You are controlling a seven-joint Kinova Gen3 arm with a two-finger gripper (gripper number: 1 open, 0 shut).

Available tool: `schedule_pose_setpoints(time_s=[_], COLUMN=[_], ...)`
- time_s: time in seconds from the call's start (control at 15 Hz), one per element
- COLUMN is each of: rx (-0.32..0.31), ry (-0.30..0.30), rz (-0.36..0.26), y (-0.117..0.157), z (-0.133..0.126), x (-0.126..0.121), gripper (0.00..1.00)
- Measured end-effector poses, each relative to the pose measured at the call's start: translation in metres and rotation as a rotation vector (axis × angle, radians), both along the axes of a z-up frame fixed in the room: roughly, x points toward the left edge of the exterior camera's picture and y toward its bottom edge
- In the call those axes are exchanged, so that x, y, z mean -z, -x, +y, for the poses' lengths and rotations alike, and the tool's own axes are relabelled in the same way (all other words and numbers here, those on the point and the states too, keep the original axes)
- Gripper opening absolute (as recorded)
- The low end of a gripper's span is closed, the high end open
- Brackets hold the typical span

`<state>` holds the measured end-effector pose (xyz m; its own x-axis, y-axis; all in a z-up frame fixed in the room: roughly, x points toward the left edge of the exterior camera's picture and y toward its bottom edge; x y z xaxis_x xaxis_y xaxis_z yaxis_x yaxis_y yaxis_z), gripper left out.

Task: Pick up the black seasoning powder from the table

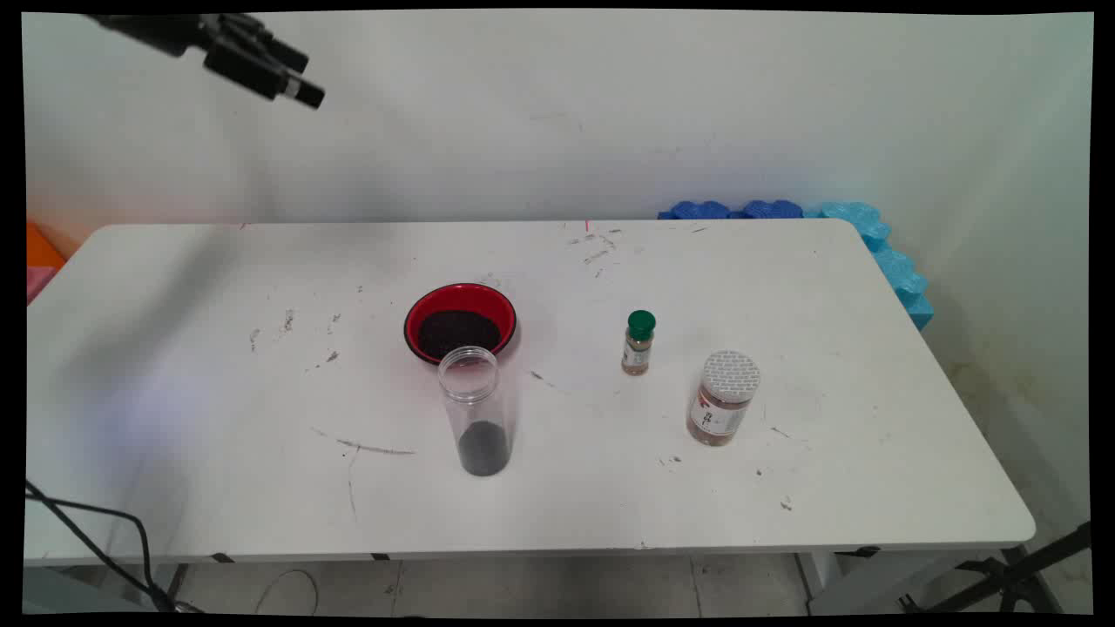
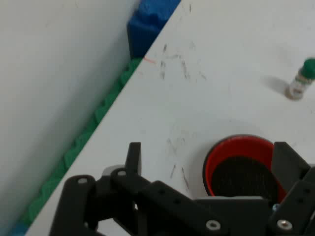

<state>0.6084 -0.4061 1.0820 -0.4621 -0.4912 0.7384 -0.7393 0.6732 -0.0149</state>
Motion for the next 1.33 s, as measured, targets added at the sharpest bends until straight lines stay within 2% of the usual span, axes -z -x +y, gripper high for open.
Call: schedule_pose_setpoints(time_s=[0.4, 0.67, 0.93, 1.33], rx=[0.074, 0.139, 0.188, 0.286], ry=[-0.018, -0.043, -0.072, -0.109], rz=[-0.011, -0.010, -0.002, 0.007], y=[-0.022, -0.026, -0.019, 0.010], z=[0.034, 0.060, 0.081, 0.104], x=[0.039, 0.070, 0.102, 0.146], gripper=[1.00, 1.00, 1.00, 1.00])
